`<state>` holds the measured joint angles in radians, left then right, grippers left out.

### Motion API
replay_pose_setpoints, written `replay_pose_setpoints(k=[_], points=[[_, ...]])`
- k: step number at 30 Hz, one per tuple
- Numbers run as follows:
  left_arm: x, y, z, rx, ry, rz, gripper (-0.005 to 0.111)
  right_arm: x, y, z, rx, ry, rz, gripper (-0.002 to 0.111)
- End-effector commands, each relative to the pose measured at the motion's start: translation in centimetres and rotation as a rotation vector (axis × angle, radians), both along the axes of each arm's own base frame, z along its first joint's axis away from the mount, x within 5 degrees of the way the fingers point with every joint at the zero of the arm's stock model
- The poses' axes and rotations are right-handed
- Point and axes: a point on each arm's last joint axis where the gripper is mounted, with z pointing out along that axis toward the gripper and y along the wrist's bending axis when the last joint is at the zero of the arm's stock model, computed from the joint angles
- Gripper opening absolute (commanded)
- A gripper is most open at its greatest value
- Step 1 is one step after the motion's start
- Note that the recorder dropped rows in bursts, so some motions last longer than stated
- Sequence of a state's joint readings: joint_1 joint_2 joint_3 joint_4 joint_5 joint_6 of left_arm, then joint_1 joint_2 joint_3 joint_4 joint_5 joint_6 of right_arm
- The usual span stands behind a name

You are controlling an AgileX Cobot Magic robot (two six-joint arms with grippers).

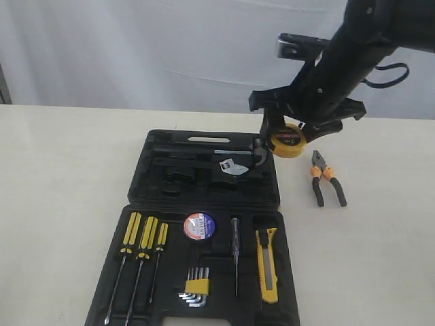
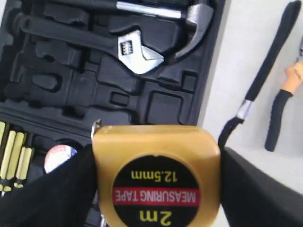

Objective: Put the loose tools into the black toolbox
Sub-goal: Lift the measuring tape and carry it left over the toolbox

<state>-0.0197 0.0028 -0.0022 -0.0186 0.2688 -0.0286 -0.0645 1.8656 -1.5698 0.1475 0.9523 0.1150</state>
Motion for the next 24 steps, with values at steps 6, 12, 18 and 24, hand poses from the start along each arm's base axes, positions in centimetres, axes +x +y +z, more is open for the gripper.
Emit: replay_pose_setpoints(k=[6, 12, 18, 24], points=[[0.0, 0.0, -0.1, -0.002, 0.0, -0.002, 0.0, 3.4, 1.4, -4.3, 0.01, 0.212, -0.067, -0.001], [0.0, 0.0, -0.1, -0.002, 0.0, -0.002, 0.0, 4.7, 1.1, -8.7, -0.021, 0.259, -0.066, -0.001], [0.0, 0.0, -0.1, -0.004, 0.0, -0.002, 0.0, 5.5, 0.9, -9.7, -0.044, 0.204, -0.066, -0.001], [0.0, 0.0, -0.1, -0.004, 0.0, -0.002, 0.0, 6.0, 0.7, -10.2, -0.058, 0.172, -0.1, -0.001]])
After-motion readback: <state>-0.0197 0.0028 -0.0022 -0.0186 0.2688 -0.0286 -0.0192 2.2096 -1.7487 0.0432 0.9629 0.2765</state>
